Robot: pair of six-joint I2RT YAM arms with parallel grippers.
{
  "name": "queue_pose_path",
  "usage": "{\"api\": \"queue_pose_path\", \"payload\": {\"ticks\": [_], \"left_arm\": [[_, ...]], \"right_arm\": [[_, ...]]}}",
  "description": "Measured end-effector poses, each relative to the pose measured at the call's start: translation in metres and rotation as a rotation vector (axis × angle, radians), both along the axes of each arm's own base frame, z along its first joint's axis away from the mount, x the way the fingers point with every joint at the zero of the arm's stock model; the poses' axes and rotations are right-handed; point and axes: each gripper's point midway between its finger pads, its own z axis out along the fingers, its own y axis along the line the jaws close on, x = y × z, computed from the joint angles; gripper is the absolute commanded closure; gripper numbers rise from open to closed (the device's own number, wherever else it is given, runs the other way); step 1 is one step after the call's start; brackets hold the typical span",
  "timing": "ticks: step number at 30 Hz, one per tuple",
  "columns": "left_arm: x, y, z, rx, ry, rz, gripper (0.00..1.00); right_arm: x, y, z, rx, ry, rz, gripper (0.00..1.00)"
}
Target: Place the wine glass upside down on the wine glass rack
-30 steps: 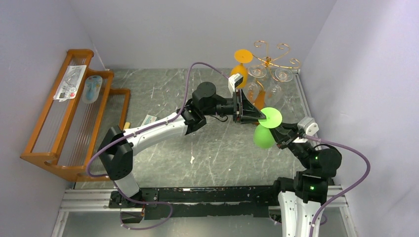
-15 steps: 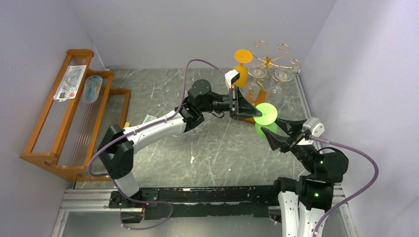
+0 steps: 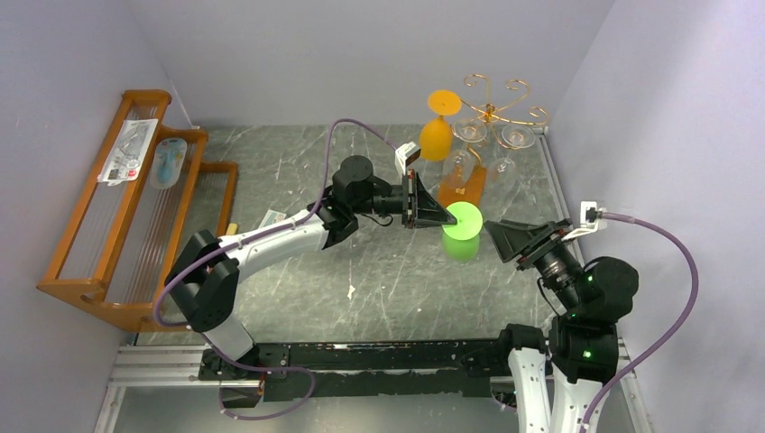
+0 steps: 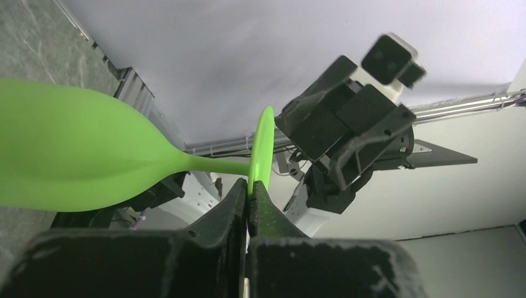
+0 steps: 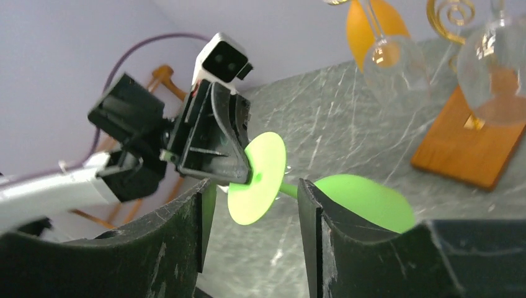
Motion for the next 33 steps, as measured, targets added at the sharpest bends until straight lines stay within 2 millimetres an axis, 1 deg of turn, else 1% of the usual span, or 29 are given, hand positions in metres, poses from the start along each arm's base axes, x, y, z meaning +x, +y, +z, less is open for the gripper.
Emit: {"api": "queue_pose_path", "payload": {"ticks": [3,6,10,14,15,18,26,29,31,33], "left_arm": [[-0.003,0.003,-0.003,0.003,-0.021,-0.006,0.95],[-0.005,0.005,-0.003,-0.001,-0.038,-0.01,0.95],[-0.007,0.006,-0.001,-0.01,-0.054,-0.014,0.95],[-0.008,0.006,-0.001,-0.013,-0.057,-0.019,0.95],[-0.008,0.007,0.0,-0.014,-0.058,-0.02,0.95],[-0.008,0.007,-0.001,-0.014,-0.063,-0.021,0.95],[-0.008,0.007,-0.001,-0.015,-0.07,-0.022,0.95],[-0.009,0.007,-0.001,-0.014,-0.069,-0.022,0.93],[-0.009,0.006,-0.002,-0.013,-0.069,-0.024,0.91],[-0.011,0.005,-0.003,-0.01,-0.073,-0.027,0.85]], "right_arm": [[0.002,-0.002,-0.006,0.131,0.109,-0.035,0.46],[0.005,-0.001,-0.013,0.215,0.201,-0.038,0.47],[0.013,0.003,-0.029,0.277,0.309,-0.015,0.49],[0.015,0.013,-0.041,0.33,0.353,0.064,0.49],[0.015,0.015,-0.044,0.343,0.361,0.082,0.5],[0.015,0.019,-0.049,0.371,0.38,0.114,0.57],[0.019,0.025,-0.044,0.382,0.383,0.178,0.72],[0.019,0.027,-0.045,0.385,0.386,0.203,0.75],[0.019,0.028,-0.044,0.383,0.381,0.218,0.83],[0.018,0.03,-0.043,0.378,0.371,0.236,0.96]]}}
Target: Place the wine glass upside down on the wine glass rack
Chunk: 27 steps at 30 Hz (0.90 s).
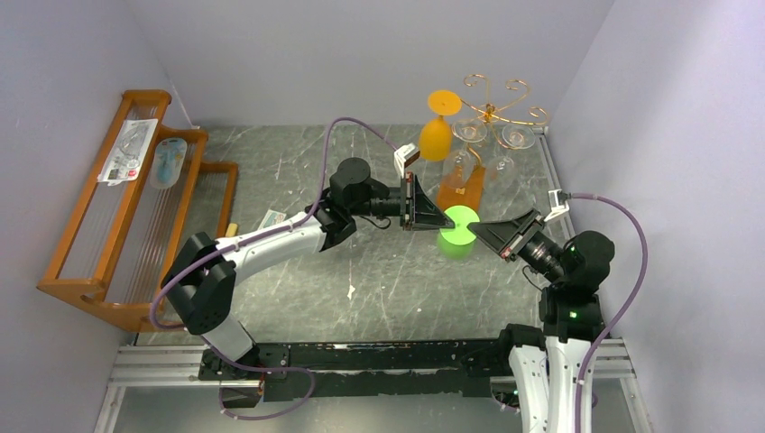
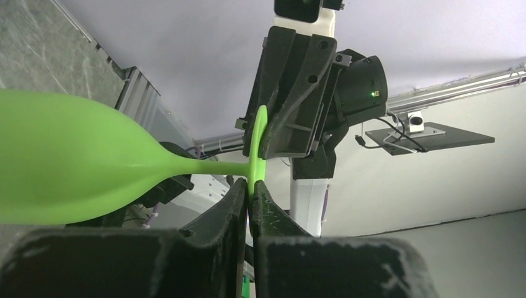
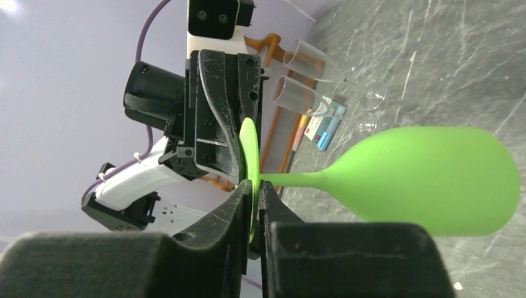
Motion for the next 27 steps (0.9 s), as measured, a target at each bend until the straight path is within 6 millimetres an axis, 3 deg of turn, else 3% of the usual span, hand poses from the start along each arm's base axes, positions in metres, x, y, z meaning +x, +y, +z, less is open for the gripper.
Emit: {"api": "queue_pose_path", "payload": {"ticks": [1,6,9,12,18,22,27], "left_arm": [[-0.001,0.0,-0.001,0.002,-0.003,-0.002,0.79],[-0.003,-0.002,-0.003,0.013,-0.034,-0.006,0.43],[-0.001,0.002,-0.008,0.038,-0.064,0.017,0.27],[0.001,0.013,-0.012,0.067,-0.113,0.059,0.19],[0.004,0.045,-0.017,0.144,-0.308,0.147,0.16],[0.005,0.059,-0.022,0.203,-0.434,0.176,0.17],[0.01,0.072,-0.035,0.286,-0.517,0.207,0.19]], "right_arm": [[-0.001,0.001,0.0,0.001,-0.006,0.011,1.0],[0.002,0.0,-0.002,-0.006,0.002,0.01,1.0],[0.007,-0.005,-0.001,-0.033,0.023,-0.033,1.0],[0.01,-0.012,0.004,-0.067,0.034,-0.09,1.0],[0.022,-0.04,-0.015,-0.121,0.166,-0.294,1.0],[0.025,-0.074,-0.03,-0.183,0.286,-0.511,1.0],[0.021,-0.121,-0.03,-0.257,0.34,-0.779,1.0]]}}
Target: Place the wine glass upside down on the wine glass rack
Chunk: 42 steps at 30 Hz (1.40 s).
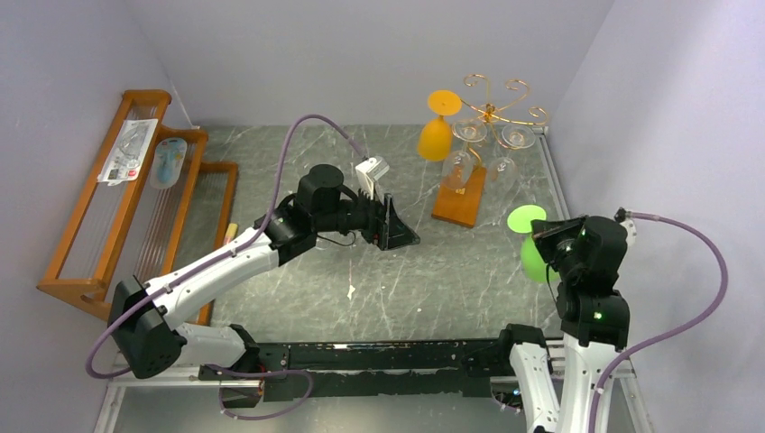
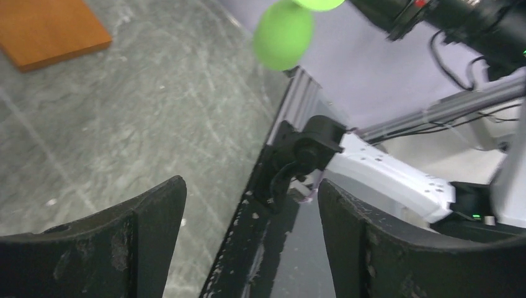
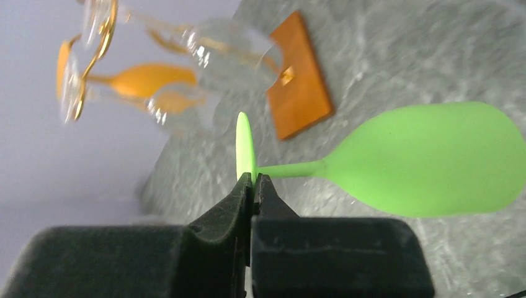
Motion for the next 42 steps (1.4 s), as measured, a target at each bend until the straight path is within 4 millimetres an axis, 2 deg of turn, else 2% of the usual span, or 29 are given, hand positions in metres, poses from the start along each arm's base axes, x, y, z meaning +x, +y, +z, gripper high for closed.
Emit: {"api": "queue_pose_path", "payload": {"ticks": [4,6,9,12,18,25,30,33,37,42], "left_arm": [[0.009,0.009,-0.018,0.086,-0.038,0.049,0.21],[0.014,0.016,-0.029,0.145,-0.058,0.077,0.21],[0.02,0.026,-0.034,0.213,-0.102,0.108,0.2],[0.022,0.036,-0.025,0.237,-0.161,0.131,0.2],[0.017,0.049,0.004,0.202,-0.262,0.144,0.2],[0.017,0.052,0.005,0.202,-0.274,0.152,0.23],[0.018,0.053,0.001,0.208,-0.268,0.157,0.22],[0.02,0.053,0.002,0.211,-0.272,0.168,0.21],[0.024,0.054,0.003,0.209,-0.283,0.189,0.21],[0.03,0.055,0.001,0.225,-0.295,0.208,0.21]], "right_arm": [[0.006,-0.035,-0.001,-0.069,0.044,-0.177,1.0],[0.015,-0.056,-0.003,-0.111,0.083,-0.271,1.0],[0.029,-0.076,-0.002,-0.156,0.128,-0.356,1.0],[0.053,-0.094,0.014,-0.201,0.106,-0.416,1.0],[0.098,-0.111,0.059,-0.249,-0.044,-0.456,1.0],[0.145,-0.109,0.115,-0.26,-0.243,-0.411,1.0],[0.181,-0.098,0.136,-0.229,-0.341,-0.327,1.0],[0.205,-0.091,0.136,-0.196,-0.375,-0.272,1.0],[0.237,-0.077,0.126,-0.128,-0.404,-0.177,1.0],[0.261,-0.06,0.113,-0.039,-0.443,-0.072,1.0]]}}
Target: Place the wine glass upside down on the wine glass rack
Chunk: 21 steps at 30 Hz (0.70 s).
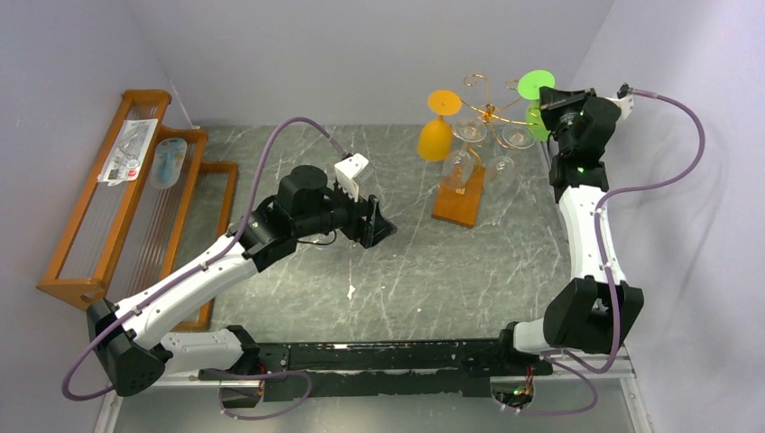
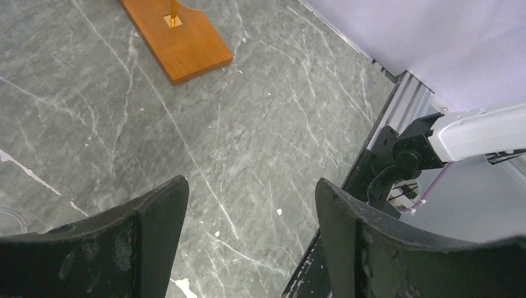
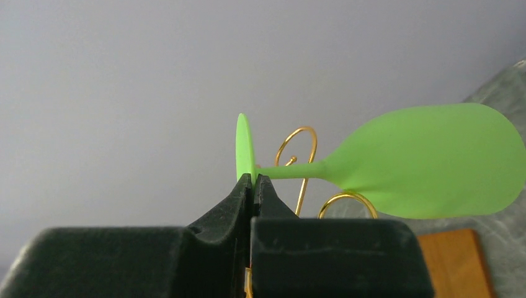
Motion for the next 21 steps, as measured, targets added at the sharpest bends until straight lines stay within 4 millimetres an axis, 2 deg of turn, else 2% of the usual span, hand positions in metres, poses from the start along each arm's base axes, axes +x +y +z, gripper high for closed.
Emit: {"api": "queue_pose_path", "payload": {"ticks": [6,10,12,17,21], "left_arm": [[0.007,-0.001,-0.009,0.029,-0.008,0.012,0.21],[0.014,0.001,-0.01,0.035,-0.026,0.05,0.21],[0.02,0.003,-0.015,0.037,-0.037,0.079,0.21],[0.026,0.013,-0.044,0.083,-0.024,0.144,0.21],[0.03,0.016,-0.047,0.091,-0.027,0.167,0.21]], "right_arm": [[0.012,0.017,-0.021,0.083,-0.012,0.107,1.0],[0.01,0.024,-0.03,0.106,-0.003,0.148,1.0],[0.009,0.025,-0.029,0.104,-0.005,0.152,1.0],[0.001,0.025,-0.023,0.087,0.007,0.149,1.0],[-0.003,0.023,-0.014,0.084,0.015,0.144,1.0]]}}
